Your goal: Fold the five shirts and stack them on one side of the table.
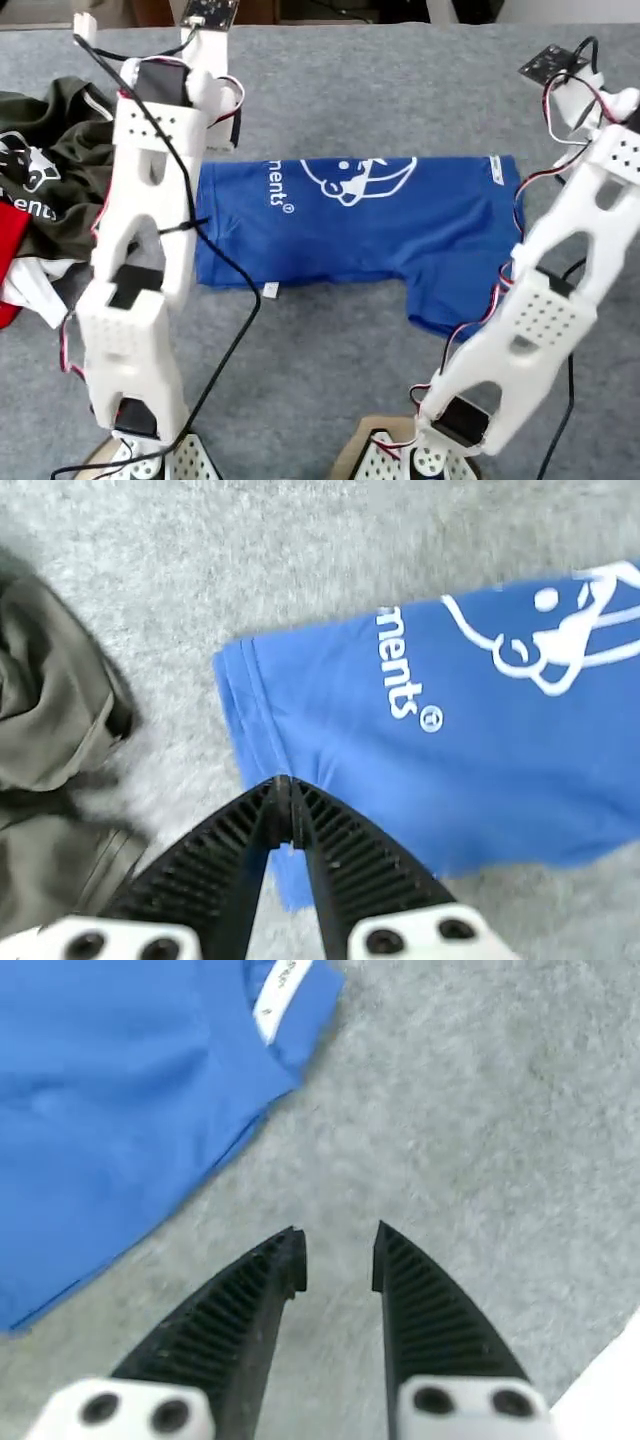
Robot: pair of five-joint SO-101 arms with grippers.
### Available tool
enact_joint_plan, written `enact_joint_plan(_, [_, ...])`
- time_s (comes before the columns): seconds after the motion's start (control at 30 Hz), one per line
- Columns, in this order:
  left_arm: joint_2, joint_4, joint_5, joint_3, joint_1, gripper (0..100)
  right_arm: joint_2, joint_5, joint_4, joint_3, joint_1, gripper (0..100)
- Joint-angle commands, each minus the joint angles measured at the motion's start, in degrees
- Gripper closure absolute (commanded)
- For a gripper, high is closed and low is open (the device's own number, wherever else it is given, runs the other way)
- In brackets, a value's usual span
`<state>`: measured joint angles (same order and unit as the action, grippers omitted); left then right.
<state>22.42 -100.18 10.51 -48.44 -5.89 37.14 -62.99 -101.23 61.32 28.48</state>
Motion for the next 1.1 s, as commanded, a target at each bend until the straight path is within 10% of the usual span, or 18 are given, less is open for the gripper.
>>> enact_joint_plan(0.0, [-10.07, -0.70, 2.02, 7.21, 0.70, 98, -14.02, -0.70, -0.97, -11.91, 0.22, 86.4])
enact_joint_plan(0.63, [-38.64, -0.53, 5.27, 40.35, -0.53, 98, -75.30, 1.05, 0.88, -74.15, -5.14, 86.0])
enact_joint_plan(1.07, [-51.91, 1.41, 14.07, 59.60, 8.70, 98, -85.05, -5.71, 4.40, -91.30, -4.97, 75.9])
